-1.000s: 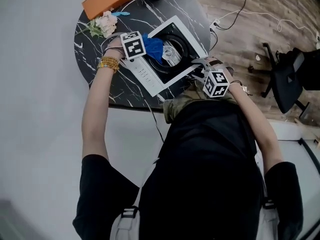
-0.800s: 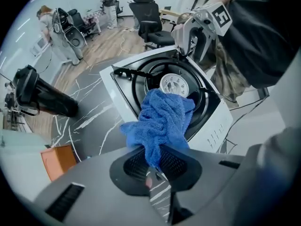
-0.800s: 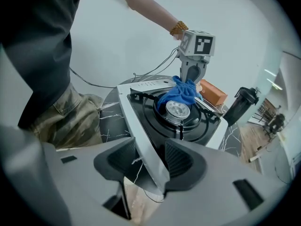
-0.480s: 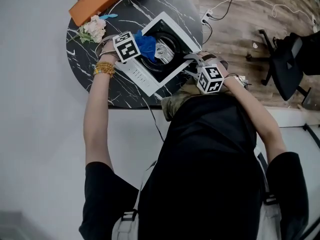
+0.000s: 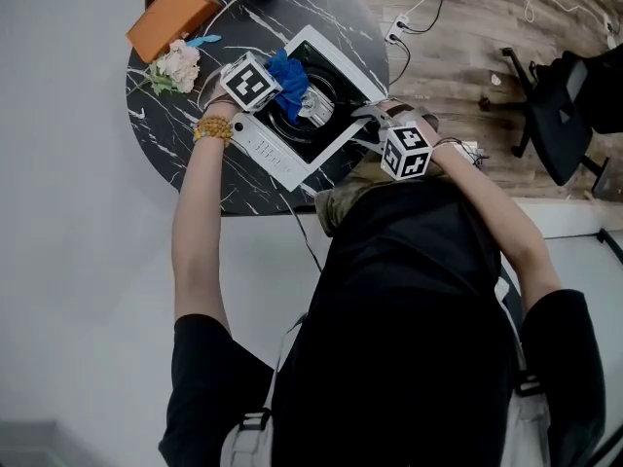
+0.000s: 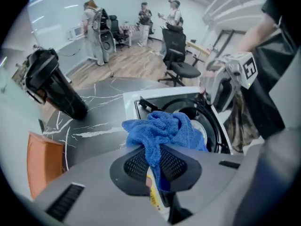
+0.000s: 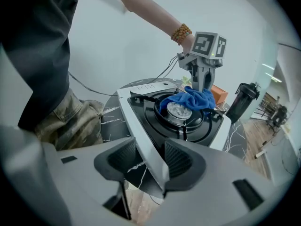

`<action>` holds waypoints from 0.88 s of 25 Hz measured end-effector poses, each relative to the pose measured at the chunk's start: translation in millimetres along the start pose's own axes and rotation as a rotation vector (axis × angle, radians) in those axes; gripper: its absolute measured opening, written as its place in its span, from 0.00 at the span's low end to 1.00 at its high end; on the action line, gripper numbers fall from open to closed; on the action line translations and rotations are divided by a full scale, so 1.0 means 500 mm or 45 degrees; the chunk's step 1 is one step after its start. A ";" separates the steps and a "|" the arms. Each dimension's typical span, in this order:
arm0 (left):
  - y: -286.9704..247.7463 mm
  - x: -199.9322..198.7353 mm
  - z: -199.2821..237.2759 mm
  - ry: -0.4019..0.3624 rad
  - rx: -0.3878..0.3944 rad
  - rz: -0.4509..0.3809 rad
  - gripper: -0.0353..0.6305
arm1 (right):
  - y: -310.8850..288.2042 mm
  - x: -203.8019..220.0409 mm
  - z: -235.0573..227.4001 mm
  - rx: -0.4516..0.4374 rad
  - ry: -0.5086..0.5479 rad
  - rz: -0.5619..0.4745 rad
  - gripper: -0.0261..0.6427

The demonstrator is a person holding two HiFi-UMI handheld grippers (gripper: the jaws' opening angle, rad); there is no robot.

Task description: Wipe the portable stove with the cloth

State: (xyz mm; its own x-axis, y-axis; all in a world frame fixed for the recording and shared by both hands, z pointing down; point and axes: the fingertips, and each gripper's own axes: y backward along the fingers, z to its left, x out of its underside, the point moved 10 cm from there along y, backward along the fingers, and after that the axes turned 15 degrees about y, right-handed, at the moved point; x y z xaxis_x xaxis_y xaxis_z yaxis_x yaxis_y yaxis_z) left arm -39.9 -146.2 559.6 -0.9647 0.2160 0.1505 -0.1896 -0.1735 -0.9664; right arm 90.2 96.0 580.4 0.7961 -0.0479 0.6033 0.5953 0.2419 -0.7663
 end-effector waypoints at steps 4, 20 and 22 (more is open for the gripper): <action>-0.010 -0.022 0.001 0.150 0.020 -0.081 0.12 | 0.001 0.000 -0.003 -0.015 -0.024 -0.021 0.31; 0.151 0.170 -0.051 0.712 -0.335 -0.568 0.12 | 0.009 0.015 -0.001 -0.072 0.068 -0.086 0.31; 0.168 0.231 -0.089 0.763 -0.372 -0.499 0.12 | 0.011 0.018 0.001 -0.071 0.080 -0.080 0.31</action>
State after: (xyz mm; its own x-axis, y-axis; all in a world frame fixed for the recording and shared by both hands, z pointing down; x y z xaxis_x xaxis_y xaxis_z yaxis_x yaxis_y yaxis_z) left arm -158.9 -92.9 486.4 -0.5579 0.7068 0.4348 -0.3605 0.2654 -0.8942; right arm 100.7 97.3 581.8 0.7613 -0.1221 0.6368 0.6479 0.1826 -0.7395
